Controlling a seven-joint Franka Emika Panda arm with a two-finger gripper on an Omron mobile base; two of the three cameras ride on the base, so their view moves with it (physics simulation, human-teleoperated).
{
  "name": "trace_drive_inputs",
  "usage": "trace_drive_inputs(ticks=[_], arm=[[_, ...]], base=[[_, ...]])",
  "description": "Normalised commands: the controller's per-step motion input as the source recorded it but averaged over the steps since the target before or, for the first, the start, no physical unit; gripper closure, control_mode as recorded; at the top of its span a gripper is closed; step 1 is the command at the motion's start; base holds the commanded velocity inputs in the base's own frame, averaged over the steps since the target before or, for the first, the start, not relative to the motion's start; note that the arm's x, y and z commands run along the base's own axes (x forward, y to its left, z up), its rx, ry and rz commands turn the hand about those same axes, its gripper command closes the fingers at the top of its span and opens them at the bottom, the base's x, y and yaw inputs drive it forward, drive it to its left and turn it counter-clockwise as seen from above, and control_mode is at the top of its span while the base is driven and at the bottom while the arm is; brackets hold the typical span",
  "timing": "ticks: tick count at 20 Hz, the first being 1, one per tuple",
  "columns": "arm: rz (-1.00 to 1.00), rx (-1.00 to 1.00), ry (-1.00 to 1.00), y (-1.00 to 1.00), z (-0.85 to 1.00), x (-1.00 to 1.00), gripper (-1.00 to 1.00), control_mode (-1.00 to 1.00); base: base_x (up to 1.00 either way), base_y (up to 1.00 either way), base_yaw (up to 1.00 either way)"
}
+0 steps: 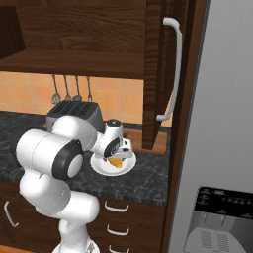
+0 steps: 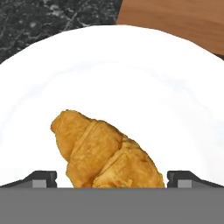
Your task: From the different types of pastries on the counter, select a croissant and place it on the cutting board. Then retrieve a jar of jam from the cabinet and place it alongside the croissant on the cutting board.
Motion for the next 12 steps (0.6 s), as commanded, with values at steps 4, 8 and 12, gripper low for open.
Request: trace_drive_inputs(ticks=[4,8,12], arm=[[0.00,0.01,0.00,0.18,-0.14,0.00,1.00,-1.00],[0.00,0.00,0.00,0.00,-0.03,0.00,1.00,-1.00],[-0.02,0.00,0.00,-0.01,0.00,0.00,1.00,-1.00]], base=[[0.00,0.00,0.00],[0.00,0.00,0.00],[0.00,0.00,0.00]])
